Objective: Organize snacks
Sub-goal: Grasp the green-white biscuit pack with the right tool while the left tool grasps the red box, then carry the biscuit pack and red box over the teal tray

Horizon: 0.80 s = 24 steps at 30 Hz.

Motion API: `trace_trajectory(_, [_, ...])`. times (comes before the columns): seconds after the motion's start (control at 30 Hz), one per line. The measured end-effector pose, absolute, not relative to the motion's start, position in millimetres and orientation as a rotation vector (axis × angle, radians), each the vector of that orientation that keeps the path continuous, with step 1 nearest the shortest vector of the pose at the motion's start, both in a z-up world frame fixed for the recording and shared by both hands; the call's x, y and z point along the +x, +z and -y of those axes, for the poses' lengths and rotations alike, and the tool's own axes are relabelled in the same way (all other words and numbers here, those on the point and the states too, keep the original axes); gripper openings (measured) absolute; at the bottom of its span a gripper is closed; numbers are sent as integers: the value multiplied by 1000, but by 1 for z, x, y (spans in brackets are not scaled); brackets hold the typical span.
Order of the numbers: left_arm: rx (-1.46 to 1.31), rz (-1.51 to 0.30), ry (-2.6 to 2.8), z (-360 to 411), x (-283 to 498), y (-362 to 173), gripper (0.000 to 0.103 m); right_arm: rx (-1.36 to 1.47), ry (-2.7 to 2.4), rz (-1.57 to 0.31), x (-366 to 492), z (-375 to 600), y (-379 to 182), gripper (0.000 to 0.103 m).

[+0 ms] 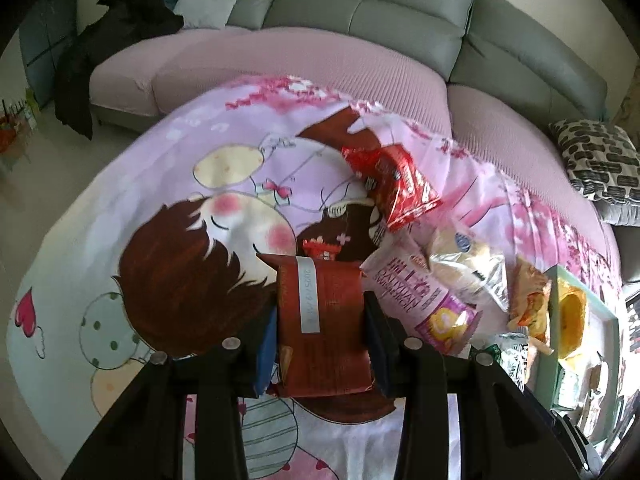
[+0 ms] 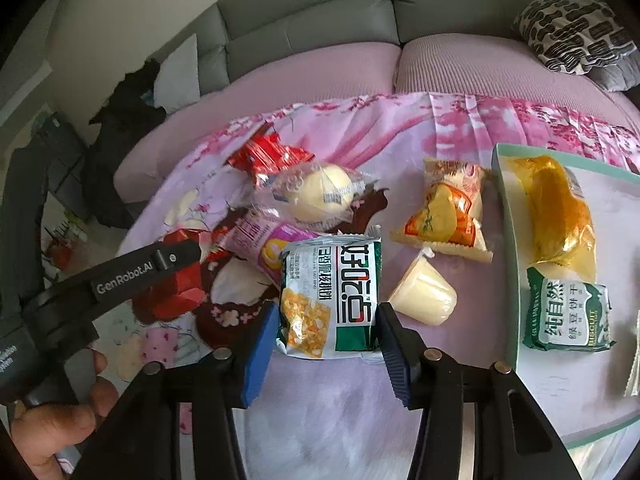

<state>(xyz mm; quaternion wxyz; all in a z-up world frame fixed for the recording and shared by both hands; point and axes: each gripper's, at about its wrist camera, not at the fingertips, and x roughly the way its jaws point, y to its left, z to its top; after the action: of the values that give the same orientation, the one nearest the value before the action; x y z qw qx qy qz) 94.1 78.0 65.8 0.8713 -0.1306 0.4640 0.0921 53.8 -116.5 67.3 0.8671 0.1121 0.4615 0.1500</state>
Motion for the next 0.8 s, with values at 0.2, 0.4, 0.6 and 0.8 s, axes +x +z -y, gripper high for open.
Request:
trace_trajectory(0.2, [-252,-903,188,-72,87,89,41,263,303,-919,52,128,86,53])
trace_trajectory(0.4, [-218,-854,148,-52,87,107,41,294,269,-878,54,144,103,53])
trace_trajectory(0.6, [-171,-814,69,-19,95,118,41,328,208,-850,59,172,114,53])
trace_trajectory(0.8, [-148,-796,-8,15,103,124,41,390,114,-826,66,215,118,53])
